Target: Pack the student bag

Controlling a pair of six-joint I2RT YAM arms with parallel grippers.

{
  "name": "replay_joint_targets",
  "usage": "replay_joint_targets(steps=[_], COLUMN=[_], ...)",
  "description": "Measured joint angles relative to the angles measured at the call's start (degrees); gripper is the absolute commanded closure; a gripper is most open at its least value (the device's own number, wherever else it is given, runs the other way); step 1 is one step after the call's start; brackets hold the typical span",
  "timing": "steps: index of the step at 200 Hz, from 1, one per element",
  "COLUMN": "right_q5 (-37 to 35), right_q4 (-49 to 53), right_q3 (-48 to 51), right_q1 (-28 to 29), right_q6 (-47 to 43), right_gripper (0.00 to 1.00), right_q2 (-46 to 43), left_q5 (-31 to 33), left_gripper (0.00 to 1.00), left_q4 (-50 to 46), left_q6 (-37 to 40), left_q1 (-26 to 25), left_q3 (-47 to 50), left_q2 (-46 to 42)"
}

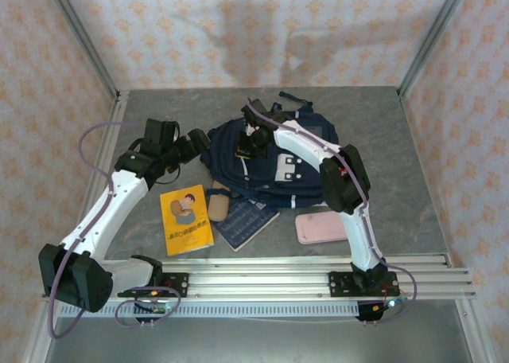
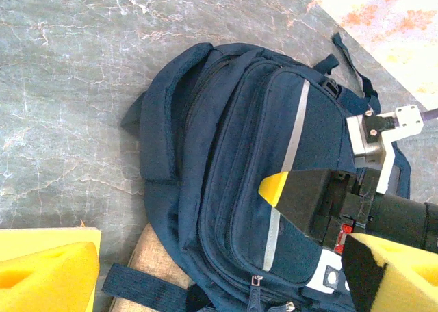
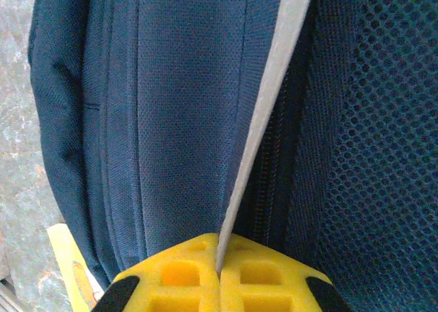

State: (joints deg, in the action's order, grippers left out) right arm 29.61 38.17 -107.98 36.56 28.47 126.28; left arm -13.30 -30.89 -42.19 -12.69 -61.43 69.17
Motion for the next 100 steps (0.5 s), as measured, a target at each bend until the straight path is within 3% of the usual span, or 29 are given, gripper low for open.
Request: replay_joint_targets(steps=[31, 76, 100], right_q5=[0.33, 3.96, 5.14], right_q4=[-0.07, 2.91, 5.97], right_q3=[0.0, -1.81, -4.98], right_q1=[-0.31, -3.19, -4.55], right_q6=[-0.68, -0.61, -1.09], right_gripper=[1.0, 1.0, 1.0], right_q2=[-0.68, -3.65, -4.44], left_q5=[0.15, 1.29, 2.16], left_gripper=[0.11, 0.37, 0.43], left_q4=[0.11, 0.2, 0.55], left_q6=[2.32, 8.9, 12.9], left_q1=[-2.97, -10.21, -13.79], left_q3=[-0.02, -0.61, -0.76], left_q2=[0.0, -0.13, -1.11])
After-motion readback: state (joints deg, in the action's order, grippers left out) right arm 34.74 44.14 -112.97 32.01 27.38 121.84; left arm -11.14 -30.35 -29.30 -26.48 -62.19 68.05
